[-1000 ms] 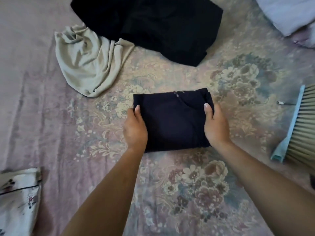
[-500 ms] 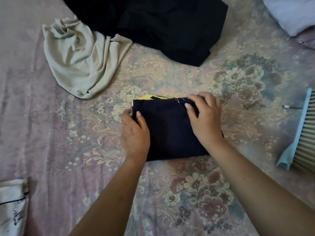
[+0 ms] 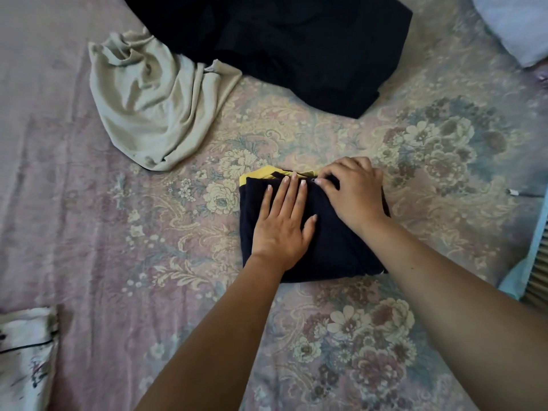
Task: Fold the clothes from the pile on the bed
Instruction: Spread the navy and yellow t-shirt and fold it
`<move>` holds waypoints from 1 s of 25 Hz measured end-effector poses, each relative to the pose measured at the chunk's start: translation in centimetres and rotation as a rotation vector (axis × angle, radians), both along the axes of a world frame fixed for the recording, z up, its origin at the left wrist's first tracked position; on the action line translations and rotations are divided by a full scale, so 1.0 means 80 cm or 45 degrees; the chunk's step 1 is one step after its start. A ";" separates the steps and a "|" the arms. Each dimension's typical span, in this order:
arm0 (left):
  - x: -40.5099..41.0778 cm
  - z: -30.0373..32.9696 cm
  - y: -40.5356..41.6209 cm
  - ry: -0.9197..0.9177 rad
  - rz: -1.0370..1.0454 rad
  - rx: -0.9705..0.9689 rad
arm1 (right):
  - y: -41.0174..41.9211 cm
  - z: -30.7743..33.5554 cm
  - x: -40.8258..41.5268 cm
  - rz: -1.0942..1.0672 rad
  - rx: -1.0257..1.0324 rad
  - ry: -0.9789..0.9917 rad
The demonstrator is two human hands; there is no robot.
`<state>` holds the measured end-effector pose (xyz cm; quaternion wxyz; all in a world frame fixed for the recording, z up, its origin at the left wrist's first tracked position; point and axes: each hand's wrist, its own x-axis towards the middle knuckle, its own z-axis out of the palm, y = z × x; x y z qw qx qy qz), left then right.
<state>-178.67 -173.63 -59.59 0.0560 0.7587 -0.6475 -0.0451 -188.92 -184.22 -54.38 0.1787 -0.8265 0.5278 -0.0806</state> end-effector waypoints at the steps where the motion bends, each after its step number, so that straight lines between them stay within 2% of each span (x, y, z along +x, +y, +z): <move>1: -0.001 0.000 0.000 -0.001 0.002 -0.009 | 0.000 0.000 0.001 -0.067 0.040 -0.073; 5: -0.002 -0.001 0.001 -0.013 0.014 0.018 | -0.003 0.029 0.002 -0.429 0.475 -0.756; 7: -0.001 -0.002 0.001 -0.021 0.020 0.032 | -0.024 0.042 -0.024 -0.635 0.468 -0.898; 8: -0.001 -0.001 0.001 -0.027 0.021 0.035 | -0.043 0.044 -0.050 -0.831 0.409 -0.912; 9: -0.002 0.000 0.001 -0.031 0.023 0.030 | -0.063 0.044 -0.080 -1.019 0.365 -0.850; 10: -0.003 0.002 0.000 -0.031 0.023 0.028 | -0.075 0.043 -0.112 -1.145 0.388 -0.633; 11: -0.004 0.003 -0.001 -0.030 0.022 0.025 | -0.075 0.042 -0.141 -1.145 0.476 -0.279; 12: -0.004 0.003 -0.001 -0.028 0.021 0.019 | -0.067 0.041 -0.160 -1.008 0.498 -0.007; 13: -0.003 0.003 0.000 -0.033 0.020 0.006 | -0.055 0.039 -0.167 -0.803 0.415 0.099; 15: -0.002 0.003 0.000 -0.042 0.012 -0.026 | -0.023 0.040 -0.151 -0.496 0.205 -0.069; 18: -0.002 0.003 0.002 -0.053 0.000 -0.062 | 0.005 0.037 -0.101 -0.321 0.183 -0.278; 20: -0.003 0.004 0.002 -0.065 0.000 -0.083 | 0.007 0.030 -0.071 -0.339 0.260 -0.227; 23: -0.002 0.004 0.004 -0.064 -0.005 -0.116 | 0.000 0.024 -0.052 -0.459 0.280 0.011; 25: -0.002 0.004 0.004 -0.062 -0.011 -0.130 | -0.002 0.023 -0.048 -0.532 0.314 0.010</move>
